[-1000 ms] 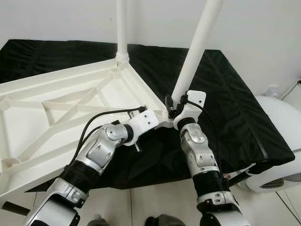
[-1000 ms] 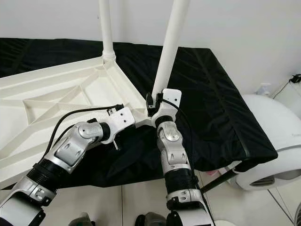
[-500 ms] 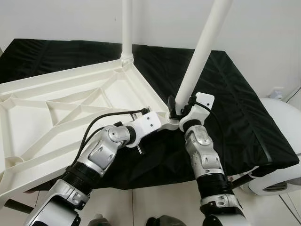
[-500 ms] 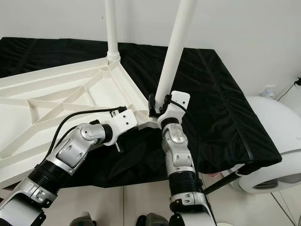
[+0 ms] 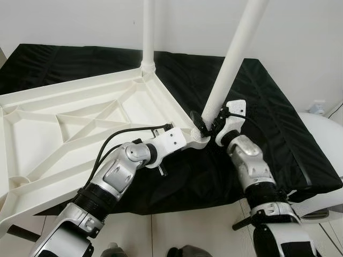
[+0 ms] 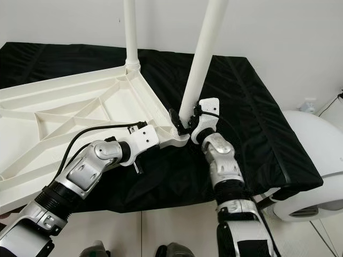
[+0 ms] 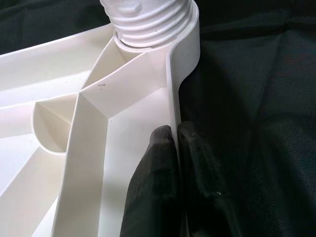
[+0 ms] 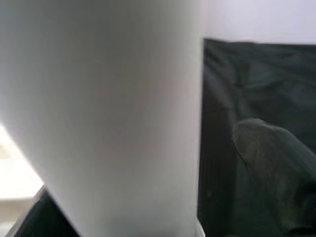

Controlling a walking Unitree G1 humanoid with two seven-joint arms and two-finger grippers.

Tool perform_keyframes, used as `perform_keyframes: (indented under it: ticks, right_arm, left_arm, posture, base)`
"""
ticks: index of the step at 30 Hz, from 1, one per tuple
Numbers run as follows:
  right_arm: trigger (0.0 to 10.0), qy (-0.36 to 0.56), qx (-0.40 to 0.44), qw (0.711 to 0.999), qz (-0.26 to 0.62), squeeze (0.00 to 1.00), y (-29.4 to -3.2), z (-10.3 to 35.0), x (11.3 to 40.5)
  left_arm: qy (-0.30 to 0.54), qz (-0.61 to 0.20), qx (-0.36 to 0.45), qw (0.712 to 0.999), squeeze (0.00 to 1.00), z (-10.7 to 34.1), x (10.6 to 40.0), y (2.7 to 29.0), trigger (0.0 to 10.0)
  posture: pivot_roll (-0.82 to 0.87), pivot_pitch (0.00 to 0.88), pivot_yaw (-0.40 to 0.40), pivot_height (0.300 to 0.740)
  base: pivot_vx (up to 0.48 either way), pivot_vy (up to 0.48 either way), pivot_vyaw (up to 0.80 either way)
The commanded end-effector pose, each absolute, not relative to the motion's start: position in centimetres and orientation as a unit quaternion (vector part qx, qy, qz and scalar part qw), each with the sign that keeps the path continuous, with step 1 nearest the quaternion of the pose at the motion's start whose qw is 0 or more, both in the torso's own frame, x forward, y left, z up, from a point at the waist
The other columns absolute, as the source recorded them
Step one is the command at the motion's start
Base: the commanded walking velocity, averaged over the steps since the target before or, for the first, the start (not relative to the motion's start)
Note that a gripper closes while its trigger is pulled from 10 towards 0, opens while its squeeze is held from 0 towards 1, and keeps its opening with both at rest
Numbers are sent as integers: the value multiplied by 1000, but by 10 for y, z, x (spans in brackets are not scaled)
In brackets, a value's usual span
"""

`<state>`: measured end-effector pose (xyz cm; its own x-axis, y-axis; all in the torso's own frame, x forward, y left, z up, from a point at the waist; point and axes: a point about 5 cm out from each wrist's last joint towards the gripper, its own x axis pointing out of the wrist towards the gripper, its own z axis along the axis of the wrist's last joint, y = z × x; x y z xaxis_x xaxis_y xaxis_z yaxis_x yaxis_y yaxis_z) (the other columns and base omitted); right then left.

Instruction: Building children table

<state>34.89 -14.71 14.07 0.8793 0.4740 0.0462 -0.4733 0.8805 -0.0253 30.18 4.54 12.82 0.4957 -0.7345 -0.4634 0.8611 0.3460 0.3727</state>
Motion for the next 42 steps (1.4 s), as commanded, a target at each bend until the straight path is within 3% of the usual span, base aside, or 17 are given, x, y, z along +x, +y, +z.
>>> perform_keyframes:
  ticks: [1, 13, 25, 26, 27, 28, 41, 42]
  right_arm:
    - [10000, -7, -13, 957, 290, 0, -145, 136, 349]
    - [10000, 6, -35, 925, 379, 0, -149, 134, 356]
    - [10000, -16, -29, 919, 394, 0, -159, 146, 361]
    - [8314, -19, -29, 919, 394, 0, -160, 146, 361]
    - [5255, -18, -31, 919, 393, 0, -162, 145, 360]
    - [0, -14, -29, 919, 394, 0, -164, 144, 360]
    - [0, -1, -20, 917, 399, 0, -169, 133, 354]
    - [10000, 0, -13, 918, 396, 0, -168, 131, 353]
  left_arm:
    - [125, -518, 294, 794, 0, 117, 295, 40, 10000]
    - [118, -519, 294, 794, 0, 121, 294, 37, 10000]
    - [120, -521, 297, 791, 0, 121, 293, 38, 10000]
    - [120, -522, 296, 791, 0, 121, 293, 38, 10000]
    - [120, -522, 296, 791, 0, 120, 292, 37, 10000]
    - [120, -523, 295, 791, 0, 120, 292, 37, 10000]
    - [120, -523, 291, 792, 0, 119, 292, 35, 10000]
    - [120, -522, 291, 793, 0, 119, 291, 35, 10000]
  posture:
    - [46, 0, -100, 740]
    - [72, 0, -100, 740]
    - [67, 0, -95, 740]
    - [65, 0, -93, 740]
    - [65, 0, -93, 740]
    - [63, 0, -92, 740]
    - [60, 0, -103, 740]
    - [60, 0, -106, 740]
  base:
    - [0, 0, 0]
    - [0, 0, 0]
    - [0, 0, 0]
    - [0, 0, 0]
    - [0, 0, 0]
    - [0, 0, 0]
    - [0, 0, 0]
    - [0, 0, 0]
